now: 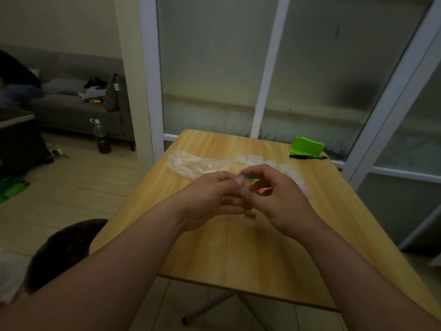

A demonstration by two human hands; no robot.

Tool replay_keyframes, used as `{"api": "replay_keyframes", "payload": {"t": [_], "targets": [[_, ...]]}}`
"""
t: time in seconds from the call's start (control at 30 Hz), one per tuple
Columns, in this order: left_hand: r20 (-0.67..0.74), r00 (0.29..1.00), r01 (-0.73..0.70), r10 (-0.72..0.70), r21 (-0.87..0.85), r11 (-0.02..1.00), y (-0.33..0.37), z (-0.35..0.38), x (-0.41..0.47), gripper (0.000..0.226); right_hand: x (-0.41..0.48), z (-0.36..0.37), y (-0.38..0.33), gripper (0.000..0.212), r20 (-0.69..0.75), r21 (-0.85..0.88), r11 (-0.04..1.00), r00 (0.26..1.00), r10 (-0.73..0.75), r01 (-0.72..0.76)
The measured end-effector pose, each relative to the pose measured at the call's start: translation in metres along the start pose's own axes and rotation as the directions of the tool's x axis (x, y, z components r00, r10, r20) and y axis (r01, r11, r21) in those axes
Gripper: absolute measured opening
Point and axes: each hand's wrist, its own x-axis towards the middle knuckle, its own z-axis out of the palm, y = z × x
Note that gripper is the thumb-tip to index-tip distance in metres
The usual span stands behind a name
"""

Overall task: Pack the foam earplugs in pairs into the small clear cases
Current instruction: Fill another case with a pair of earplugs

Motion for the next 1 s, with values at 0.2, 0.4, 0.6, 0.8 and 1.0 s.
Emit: {"api": "replay_keyframes", "payload": {"t": [0.2,0.4,0.6,0.8,1.0], "targets": [[-0.042,0.998,-0.044,0.047,0.076,0.996,0.0019,0.0001,-0.0020,0.034,0.0031,-0.0045,0.0002,0.015,-0.095,0.139,0.982,0.986,0.139,-0.125],[-0.032,0.996,-0.078,0.082,0.106,0.991,-0.0009,0.0027,0.0012,0.037,0.0044,-0.0033,-0.0014,0.016,-0.067,0.136,0.968,0.973,0.223,-0.212],[-0.047,0.996,-0.075,0.082,0.120,0.990,-0.0033,0.0023,0.0048,0.032,0.0048,-0.0041,-0.0048,0.023,-0.032,0.168,0.953,0.965,0.259,-0.251],[-0.055,0.996,-0.070,0.075,0.099,0.993,-0.0035,0.0036,0.0055,0.033,0.0061,-0.0055,-0.0050,0.021,-0.022,0.160,0.951,0.962,0.272,-0.265],[-0.078,0.994,-0.071,0.078,0.088,0.994,-0.0047,0.0057,0.0074,0.029,0.0082,-0.0041,-0.0038,0.022,-0.040,0.168,0.952,0.963,0.266,-0.256]]}}
